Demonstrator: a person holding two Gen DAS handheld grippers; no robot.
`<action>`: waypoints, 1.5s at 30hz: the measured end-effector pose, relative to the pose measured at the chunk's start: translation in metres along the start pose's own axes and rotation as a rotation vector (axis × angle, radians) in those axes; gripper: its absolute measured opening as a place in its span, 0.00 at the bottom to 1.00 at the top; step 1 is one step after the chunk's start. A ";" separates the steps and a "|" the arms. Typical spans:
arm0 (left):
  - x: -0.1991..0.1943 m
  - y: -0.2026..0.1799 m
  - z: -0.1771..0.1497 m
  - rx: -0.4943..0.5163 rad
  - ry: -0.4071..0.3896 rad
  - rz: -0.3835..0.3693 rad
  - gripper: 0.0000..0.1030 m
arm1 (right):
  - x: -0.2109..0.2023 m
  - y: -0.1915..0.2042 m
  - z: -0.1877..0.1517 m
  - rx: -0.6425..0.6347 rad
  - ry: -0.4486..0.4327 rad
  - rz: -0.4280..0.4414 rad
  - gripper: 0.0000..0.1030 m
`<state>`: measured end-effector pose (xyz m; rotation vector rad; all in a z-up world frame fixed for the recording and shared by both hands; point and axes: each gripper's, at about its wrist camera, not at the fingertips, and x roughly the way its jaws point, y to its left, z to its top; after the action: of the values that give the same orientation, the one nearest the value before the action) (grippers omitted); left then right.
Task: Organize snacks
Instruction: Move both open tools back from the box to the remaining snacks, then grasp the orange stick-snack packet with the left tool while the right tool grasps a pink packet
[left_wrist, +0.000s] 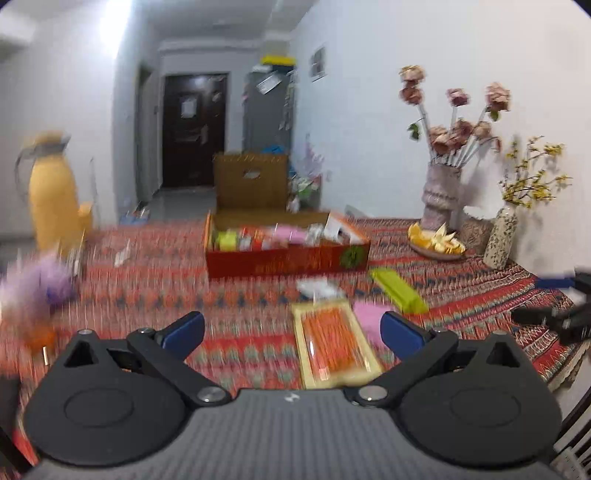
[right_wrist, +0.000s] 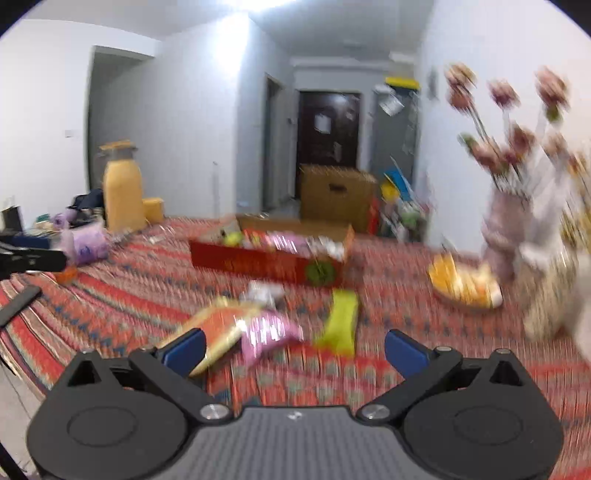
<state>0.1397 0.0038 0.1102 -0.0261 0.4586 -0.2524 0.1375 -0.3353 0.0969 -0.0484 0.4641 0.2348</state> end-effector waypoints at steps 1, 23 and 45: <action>0.000 -0.001 -0.014 -0.024 0.018 0.003 1.00 | 0.000 0.001 -0.016 0.015 0.019 -0.005 1.00; 0.130 -0.028 -0.031 -0.004 0.201 -0.048 1.00 | 0.050 -0.004 -0.079 0.093 0.178 -0.049 1.00; 0.205 0.040 -0.023 0.004 0.221 -0.027 0.74 | 0.190 0.006 0.003 0.326 0.225 0.112 0.87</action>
<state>0.3164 -0.0073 -0.0031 -0.0006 0.6780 -0.2838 0.3021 -0.2890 0.0148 0.2726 0.7254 0.2626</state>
